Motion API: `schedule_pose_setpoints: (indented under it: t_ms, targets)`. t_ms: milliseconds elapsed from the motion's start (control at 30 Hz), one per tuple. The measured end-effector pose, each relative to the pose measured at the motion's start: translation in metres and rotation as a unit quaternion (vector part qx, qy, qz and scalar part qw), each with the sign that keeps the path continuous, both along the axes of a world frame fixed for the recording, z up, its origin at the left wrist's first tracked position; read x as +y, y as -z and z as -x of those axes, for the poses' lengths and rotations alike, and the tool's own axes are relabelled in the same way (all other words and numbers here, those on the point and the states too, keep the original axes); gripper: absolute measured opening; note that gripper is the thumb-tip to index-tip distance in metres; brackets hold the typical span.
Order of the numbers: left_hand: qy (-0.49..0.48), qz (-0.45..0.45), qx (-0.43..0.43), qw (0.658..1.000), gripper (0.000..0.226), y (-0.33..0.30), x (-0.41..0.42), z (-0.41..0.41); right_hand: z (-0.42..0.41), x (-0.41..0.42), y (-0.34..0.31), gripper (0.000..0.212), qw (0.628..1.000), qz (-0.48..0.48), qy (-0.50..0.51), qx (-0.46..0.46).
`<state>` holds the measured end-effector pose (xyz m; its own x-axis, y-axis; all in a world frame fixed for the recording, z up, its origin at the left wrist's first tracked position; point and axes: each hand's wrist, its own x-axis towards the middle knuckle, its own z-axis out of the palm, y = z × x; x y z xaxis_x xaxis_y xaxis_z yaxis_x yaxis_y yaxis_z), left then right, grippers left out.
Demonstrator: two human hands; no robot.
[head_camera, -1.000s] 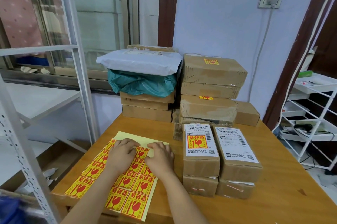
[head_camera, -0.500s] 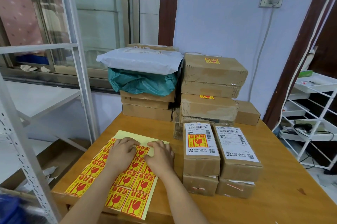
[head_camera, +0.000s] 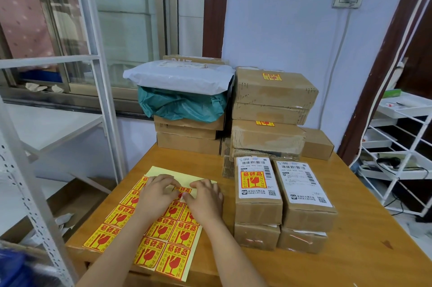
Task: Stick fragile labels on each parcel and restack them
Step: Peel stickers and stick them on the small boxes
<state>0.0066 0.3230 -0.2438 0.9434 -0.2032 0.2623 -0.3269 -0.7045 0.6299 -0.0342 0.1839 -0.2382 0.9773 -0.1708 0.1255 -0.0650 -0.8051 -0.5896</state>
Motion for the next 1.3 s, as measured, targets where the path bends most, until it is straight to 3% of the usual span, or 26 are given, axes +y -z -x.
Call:
schedule_pose_setpoints:
  t_ms: [133, 367, 567, 1000, 1300]
  targets:
    - [0.023, 0.009, 0.007, 1.000, 0.006, -0.0034, 0.0011, 0.0031, -0.0002, 0.0014, 0.0009, 0.039, 1.000, 0.002, 0.008, -0.002]
    - [0.027, -0.004, -0.018, 0.999, 0.023, -0.0037, 0.0007, 0.0054, -0.0008, 0.0009, 0.0000, 0.037, 1.000, -0.007, 0.013, -0.002]
    - [0.023, 0.033, -0.030, 0.999, 0.016, -0.0019, 0.0008, 0.0034, 0.0040, -0.0011, -0.0012, 0.013, 0.995, -0.087, 0.034, -0.037]
    - [0.000, 0.106, -0.042, 0.993, 0.001, 0.0036, 0.0009, -0.0016, 0.0051, 0.0011, 0.0002, 0.025, 0.998, -0.055, 0.002, -0.025]
    - [-0.006, 0.129, -0.058, 0.990, 0.010, 0.0008, 0.0024, -0.0004, 0.0063, 0.0040, -0.0017, 0.035, 0.999, 0.009, -0.011, -0.032]
